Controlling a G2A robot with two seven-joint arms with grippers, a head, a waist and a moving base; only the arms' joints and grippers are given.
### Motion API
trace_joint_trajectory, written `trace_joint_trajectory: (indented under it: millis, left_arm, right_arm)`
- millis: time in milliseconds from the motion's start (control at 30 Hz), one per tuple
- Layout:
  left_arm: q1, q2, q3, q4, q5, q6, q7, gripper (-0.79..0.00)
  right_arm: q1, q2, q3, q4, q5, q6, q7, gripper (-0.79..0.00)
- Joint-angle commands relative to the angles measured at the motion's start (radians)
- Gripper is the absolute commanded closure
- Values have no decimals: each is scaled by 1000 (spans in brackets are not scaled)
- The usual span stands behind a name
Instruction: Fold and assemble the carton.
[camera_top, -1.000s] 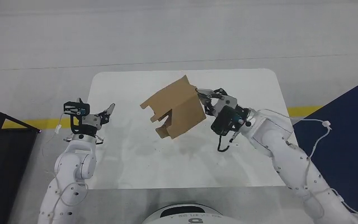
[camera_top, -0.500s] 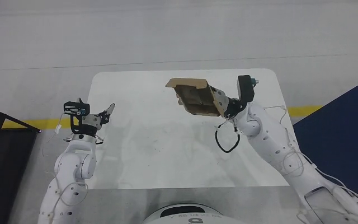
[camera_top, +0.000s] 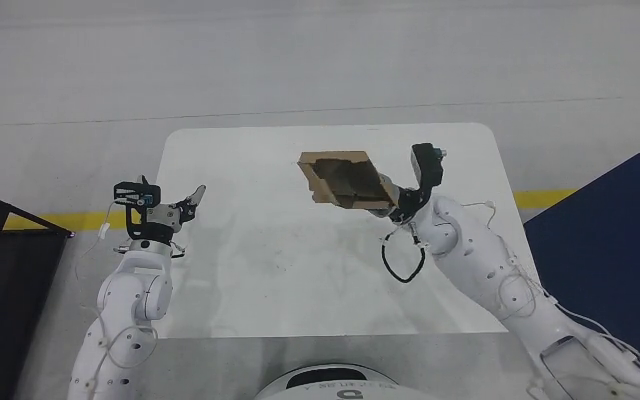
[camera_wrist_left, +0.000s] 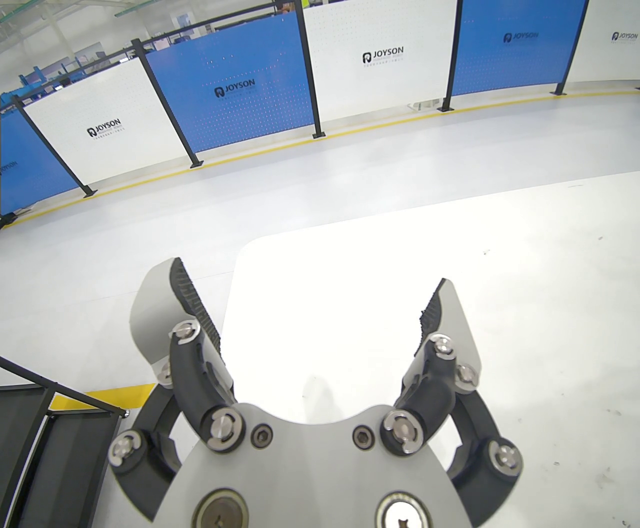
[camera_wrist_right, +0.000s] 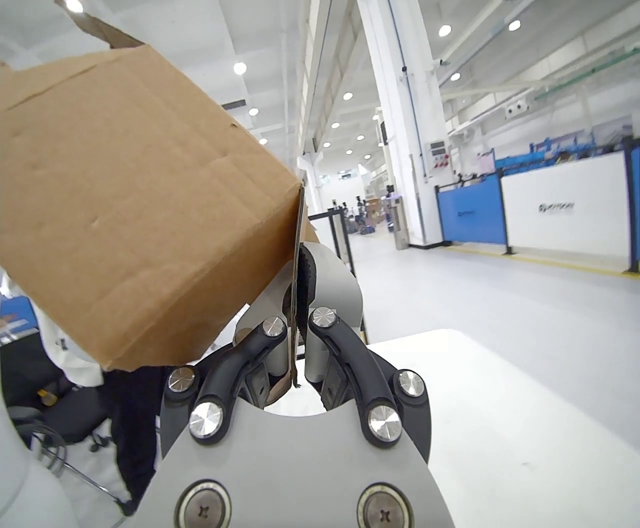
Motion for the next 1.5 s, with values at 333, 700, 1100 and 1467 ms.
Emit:
trace_joint_trajectory:
  millis: [333,700,1100,1467]
  left_arm:
    - [0,0,0,0,0,0,0,-785]
    - [0,0,0,0,0,0,0,-785]
    - [0,0,0,0,0,0,0,-785]
    - [0,0,0,0,0,0,0,-785]
  right_arm:
    - [133,15,-172,86,1288,3,886,0]
    - [163,-16,-127,262,1530,66,1149,0]
    - [127,-27,17,279,960,2,895,0]
    - [34,-27,128,176,585,14,644,0]
